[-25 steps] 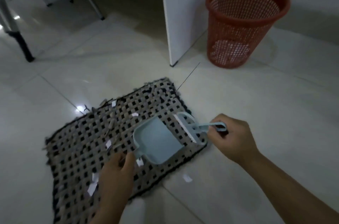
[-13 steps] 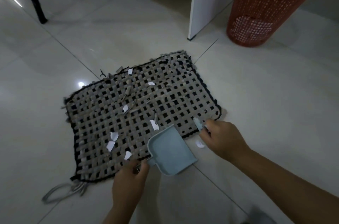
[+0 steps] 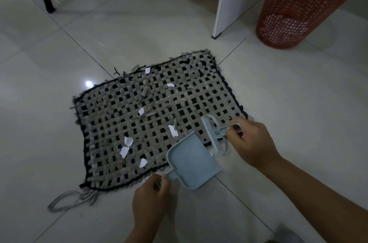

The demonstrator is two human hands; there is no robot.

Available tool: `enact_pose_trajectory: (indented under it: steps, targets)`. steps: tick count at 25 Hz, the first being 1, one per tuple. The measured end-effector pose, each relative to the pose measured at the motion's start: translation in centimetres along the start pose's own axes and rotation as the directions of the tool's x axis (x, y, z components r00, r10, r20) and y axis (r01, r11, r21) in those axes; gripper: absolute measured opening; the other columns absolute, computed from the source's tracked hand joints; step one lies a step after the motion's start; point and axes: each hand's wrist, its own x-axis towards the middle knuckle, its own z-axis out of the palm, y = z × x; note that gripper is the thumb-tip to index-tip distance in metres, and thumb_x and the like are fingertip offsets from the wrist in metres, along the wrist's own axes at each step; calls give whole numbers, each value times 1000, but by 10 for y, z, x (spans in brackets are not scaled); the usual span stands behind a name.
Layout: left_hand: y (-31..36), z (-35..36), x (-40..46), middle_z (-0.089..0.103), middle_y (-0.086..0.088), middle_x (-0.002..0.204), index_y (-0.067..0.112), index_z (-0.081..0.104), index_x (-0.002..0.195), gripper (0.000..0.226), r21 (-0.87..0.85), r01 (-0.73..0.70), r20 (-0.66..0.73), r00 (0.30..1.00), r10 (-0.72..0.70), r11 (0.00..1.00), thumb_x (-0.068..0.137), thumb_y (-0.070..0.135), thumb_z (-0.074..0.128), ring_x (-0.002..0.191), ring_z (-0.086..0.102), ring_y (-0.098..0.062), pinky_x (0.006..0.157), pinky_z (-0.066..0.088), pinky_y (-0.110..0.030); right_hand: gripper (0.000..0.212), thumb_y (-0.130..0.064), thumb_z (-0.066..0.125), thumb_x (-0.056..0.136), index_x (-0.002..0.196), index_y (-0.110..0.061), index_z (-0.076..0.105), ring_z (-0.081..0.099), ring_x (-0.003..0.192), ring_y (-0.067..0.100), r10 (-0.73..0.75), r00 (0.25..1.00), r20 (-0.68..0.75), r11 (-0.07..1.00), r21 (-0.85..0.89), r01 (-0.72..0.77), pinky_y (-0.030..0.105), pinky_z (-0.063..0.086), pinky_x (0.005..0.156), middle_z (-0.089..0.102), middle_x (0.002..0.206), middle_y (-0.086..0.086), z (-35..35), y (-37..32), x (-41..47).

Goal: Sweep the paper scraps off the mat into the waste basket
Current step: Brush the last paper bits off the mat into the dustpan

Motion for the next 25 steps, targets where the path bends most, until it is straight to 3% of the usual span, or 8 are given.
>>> enact_pose_trajectory:
  steps: [5, 9, 14, 16, 18, 20, 23, 25]
  targets:
    - [-3, -10, -3, 44, 0, 42, 24, 47, 48, 28, 15, -42, -47, 998, 42, 999, 74, 35, 53, 47, 46, -20, 46, 30, -24, 31, -20, 36, 77, 52, -6, 48, 21, 32, 15, -81, 997, -20, 940, -334, 69, 9, 10, 40, 30, 41, -5, -6, 1, -4]
    - [-14, -19, -2, 40, 2, 37, 28, 42, 46, 28, 103, -79, -118, 989, 91, 992, 60, 52, 39, 47, 45, -25, 46, 31, -20, 27, -14, 41, 77, 52, -7, 48, 18, 35, 9, -187, 982, 9, 941, -286, 182, 4, 4, 41, 34, 38, -1, 16, -2, -19]
    - [-25, -14, -2, 38, 2, 38, 16, 59, 58, 51, 186, -105, -123, 984, 130, 977, 57, 58, 29, 51, 50, -29, 45, 30, -20, 31, -18, 41, 82, 60, -3, 57, 40, 31, 13, -184, 978, 95, 978, -87, 192, 20, 29, 34, 50, 42, 5, 41, -11, -33]
    - [-27, -15, -1, 41, 2, 40, 20, 56, 55, 41, 154, -100, -103, 988, 117, 983, 61, 54, 36, 51, 50, -29, 46, 32, -22, 29, -19, 40, 83, 63, -6, 56, 35, 35, -4, -159, 985, 65, 987, 34, 157, 9, 28, 37, 45, 46, -7, 36, -11, -28]
    - [-28, -15, 0, 45, 1, 43, 28, 47, 49, 23, 96, -71, -87, 993, 79, 993, 65, 45, 44, 55, 53, -30, 47, 33, -24, 23, -18, 40, 83, 65, -14, 53, 33, 37, -7, -132, 991, 1, 987, 90, 132, 4, 27, 38, 34, 49, -18, 25, -11, -19]
    - [-27, -16, -1, 47, 0, 45, 33, 41, 47, 22, 68, -52, -73, 996, 57, 996, 66, 41, 46, 55, 52, -30, 48, 32, -23, 21, -17, 40, 82, 65, -17, 51, 31, 35, -5, -140, 989, -46, 990, 14, 141, 7, 27, 38, 35, 48, -18, 17, -8, -15]
    - [-28, -18, -2, 45, -1, 42, 29, 41, 43, 35, 54, -47, -83, 995, 51, 997, 75, 37, 53, 49, 48, -25, 46, 30, -25, 30, -15, 41, 80, 57, -4, 56, 38, 28, 16, -173, 985, -24, 965, -203, 165, 19, 26, 32, 48, 39, 2, 18, -1, -21]
    - [-30, -24, -2, 46, 0, 42, 29, 44, 46, 36, 71, -38, -101, 994, 45, 997, 78, 32, 60, 48, 46, -22, 47, 31, -24, 30, -14, 42, 78, 53, -4, 54, 38, 26, 19, -199, 980, -15, 949, -253, 189, 16, 22, 34, 47, 37, 5, 25, -2, -27]
